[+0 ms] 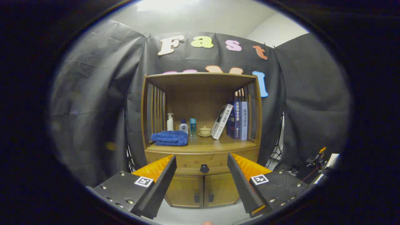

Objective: Pull open the drawer, take out the items inside it, and place them on the countertop above the cabinet.

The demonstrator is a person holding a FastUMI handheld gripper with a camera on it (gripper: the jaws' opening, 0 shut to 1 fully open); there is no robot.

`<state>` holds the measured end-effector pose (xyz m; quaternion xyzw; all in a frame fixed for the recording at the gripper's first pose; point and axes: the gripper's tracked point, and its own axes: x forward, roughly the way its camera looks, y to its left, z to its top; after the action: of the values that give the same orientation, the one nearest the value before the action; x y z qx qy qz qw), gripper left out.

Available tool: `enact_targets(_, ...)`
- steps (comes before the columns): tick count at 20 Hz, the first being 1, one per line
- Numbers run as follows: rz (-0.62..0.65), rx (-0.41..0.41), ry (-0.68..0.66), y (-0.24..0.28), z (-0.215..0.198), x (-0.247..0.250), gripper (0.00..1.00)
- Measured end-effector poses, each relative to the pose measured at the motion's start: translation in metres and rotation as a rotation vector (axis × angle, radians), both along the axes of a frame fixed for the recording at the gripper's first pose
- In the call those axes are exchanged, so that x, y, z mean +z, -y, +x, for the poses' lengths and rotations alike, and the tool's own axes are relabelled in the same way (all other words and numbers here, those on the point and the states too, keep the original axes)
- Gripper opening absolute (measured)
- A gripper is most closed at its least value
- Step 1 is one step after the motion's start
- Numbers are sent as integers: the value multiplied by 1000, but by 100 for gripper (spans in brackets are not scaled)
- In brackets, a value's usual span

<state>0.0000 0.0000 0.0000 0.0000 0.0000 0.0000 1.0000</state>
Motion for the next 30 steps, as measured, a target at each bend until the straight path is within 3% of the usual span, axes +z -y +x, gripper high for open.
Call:
enact_targets(22,-22,-5,29,-2,-1,-2,98)
enact_targets(30,-23,9,40,-7,16,-21,98)
